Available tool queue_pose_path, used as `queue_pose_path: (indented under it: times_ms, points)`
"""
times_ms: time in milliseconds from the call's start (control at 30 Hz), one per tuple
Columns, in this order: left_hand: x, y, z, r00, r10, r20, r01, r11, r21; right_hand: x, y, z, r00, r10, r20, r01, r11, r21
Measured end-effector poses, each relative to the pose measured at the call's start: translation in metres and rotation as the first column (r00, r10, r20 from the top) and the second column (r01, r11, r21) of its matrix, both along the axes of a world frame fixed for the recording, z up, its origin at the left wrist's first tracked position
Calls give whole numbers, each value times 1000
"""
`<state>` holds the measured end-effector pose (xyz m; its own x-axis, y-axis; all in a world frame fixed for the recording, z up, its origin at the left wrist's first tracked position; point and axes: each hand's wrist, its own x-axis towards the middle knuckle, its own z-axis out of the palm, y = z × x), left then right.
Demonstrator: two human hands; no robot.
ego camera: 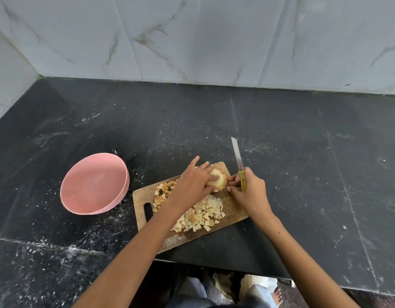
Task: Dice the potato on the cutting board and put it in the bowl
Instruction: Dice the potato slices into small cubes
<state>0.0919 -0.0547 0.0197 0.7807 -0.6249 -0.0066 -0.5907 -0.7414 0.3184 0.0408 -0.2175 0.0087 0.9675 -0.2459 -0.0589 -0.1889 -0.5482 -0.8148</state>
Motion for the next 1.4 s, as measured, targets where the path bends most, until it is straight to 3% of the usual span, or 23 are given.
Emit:
queue_pose_path:
  times_ms: [300, 467, 600, 833, 1100, 1400]
  points:
    - [-9, -14, -2, 994, 82, -77, -86, 995, -49, -5, 5, -2, 1000, -30, 1, 30, 999, -39]
    - [-19, -22, -3, 984, 172, -45, -175, 983, -58, -3, 6, 4, 999, -38, -27, 37, 999, -34]
    - [-25, -28, -4, 971, 240, -6, -240, 969, -56, -2, 8, 14, 997, -38, -69, 29, 991, -134]
    - [-27, -31, -7, 966, 257, -24, -257, 966, -32, -16, 21, 15, 939, 10, -342, -133, 931, -339]
    - [-28, -33, -6, 962, 274, -17, -274, 961, -38, -11, 32, 22, 891, -25, -452, -194, 881, -432]
    - [-26, -39, 4, 944, 328, -19, -326, 942, 83, -12, 36, 28, 843, -41, -537, -242, 862, -445]
